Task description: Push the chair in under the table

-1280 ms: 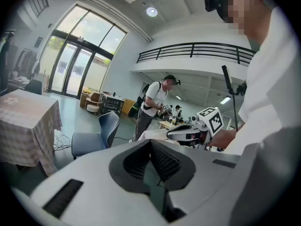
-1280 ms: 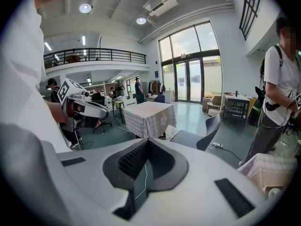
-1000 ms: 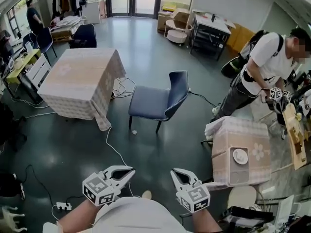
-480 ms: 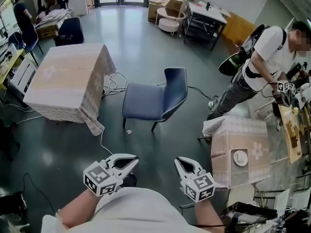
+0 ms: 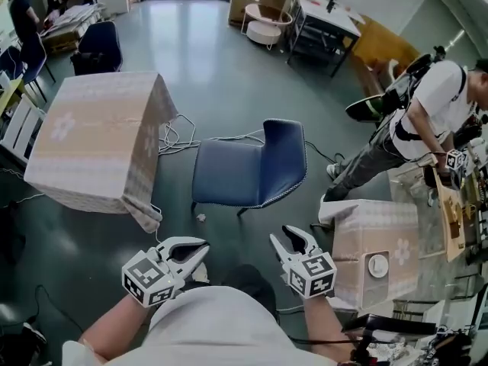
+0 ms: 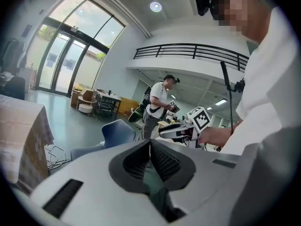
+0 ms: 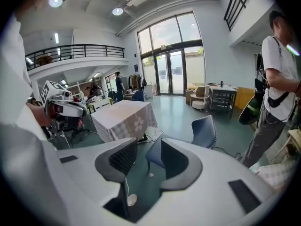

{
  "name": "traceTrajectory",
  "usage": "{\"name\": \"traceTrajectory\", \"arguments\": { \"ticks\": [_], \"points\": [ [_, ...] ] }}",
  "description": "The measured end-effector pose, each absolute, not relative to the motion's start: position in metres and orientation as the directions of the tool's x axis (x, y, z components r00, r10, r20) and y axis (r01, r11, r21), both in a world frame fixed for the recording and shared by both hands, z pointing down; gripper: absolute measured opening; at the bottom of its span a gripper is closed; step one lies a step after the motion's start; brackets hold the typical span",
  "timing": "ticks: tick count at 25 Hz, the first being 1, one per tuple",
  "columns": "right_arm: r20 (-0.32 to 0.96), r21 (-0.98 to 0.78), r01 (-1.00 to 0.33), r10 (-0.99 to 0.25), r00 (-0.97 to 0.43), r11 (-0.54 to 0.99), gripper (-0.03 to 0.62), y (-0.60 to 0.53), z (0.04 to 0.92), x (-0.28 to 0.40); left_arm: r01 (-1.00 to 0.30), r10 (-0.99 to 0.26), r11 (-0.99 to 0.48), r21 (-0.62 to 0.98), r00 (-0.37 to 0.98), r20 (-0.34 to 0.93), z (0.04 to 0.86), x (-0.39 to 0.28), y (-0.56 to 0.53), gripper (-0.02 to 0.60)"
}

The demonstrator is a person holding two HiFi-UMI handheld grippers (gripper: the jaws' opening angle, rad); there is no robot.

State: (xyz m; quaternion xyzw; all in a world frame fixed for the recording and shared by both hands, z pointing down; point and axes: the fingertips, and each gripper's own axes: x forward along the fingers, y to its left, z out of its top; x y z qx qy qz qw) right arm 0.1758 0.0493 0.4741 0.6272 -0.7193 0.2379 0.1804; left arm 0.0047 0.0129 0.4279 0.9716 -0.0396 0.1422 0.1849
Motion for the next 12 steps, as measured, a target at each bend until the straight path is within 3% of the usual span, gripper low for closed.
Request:
{"name": "traceTrajectory", "arguments": {
  "ticks": [12],
  "points": [
    [0.684,-0.085,-0.995,-0.729,-0.024,-0.047,0.202,-0.112,0.559,0.414,-0.315,-0.204,-0.88,0.355,0.926,0.317,0.428,0.085,-0.113,0.012]
  ]
}}
